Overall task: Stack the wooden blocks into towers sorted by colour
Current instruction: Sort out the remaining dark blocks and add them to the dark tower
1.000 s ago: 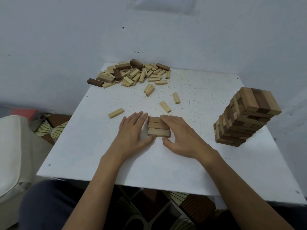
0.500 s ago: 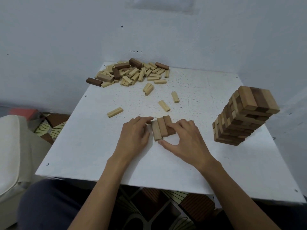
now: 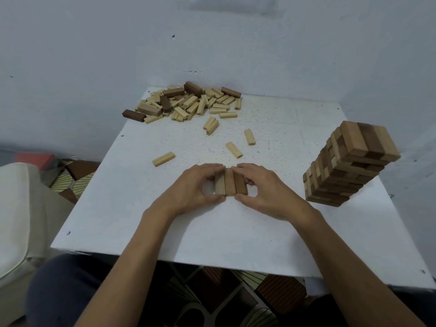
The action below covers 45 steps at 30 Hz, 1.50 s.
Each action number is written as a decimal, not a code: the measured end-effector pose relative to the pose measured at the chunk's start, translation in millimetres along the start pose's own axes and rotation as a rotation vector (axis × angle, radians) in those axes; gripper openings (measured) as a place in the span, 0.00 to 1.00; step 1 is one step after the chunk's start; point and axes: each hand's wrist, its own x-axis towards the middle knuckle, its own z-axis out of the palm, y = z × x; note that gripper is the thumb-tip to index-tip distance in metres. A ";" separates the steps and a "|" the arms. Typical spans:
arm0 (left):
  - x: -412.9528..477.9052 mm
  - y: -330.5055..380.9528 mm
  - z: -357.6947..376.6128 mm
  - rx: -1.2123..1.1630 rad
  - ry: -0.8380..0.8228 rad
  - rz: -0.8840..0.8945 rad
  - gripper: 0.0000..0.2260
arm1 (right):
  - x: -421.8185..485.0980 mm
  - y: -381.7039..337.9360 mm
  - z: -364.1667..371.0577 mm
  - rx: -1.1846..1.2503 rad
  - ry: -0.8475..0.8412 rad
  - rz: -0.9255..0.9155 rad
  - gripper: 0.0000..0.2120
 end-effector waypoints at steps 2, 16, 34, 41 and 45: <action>2.1 -0.7 -1.8 -0.029 -0.020 -0.017 0.31 | 3.4 -0.7 -1.7 0.027 0.002 -0.005 0.30; -5.7 10.6 -8.9 -0.084 -0.045 -0.007 0.34 | -10.1 -12.6 -12.5 0.099 0.027 -0.026 0.29; 5.8 130.5 -51.8 -0.103 0.087 0.251 0.31 | -82.3 -64.6 -131.7 -0.055 0.212 -0.102 0.27; 2.7 106.1 -19.3 -0.071 0.002 0.190 0.30 | -79.3 -44.1 -97.0 -0.018 0.101 0.021 0.26; -6.8 71.9 11.9 -0.084 -0.048 0.075 0.29 | -66.2 -20.2 -50.6 -0.004 -0.004 0.041 0.21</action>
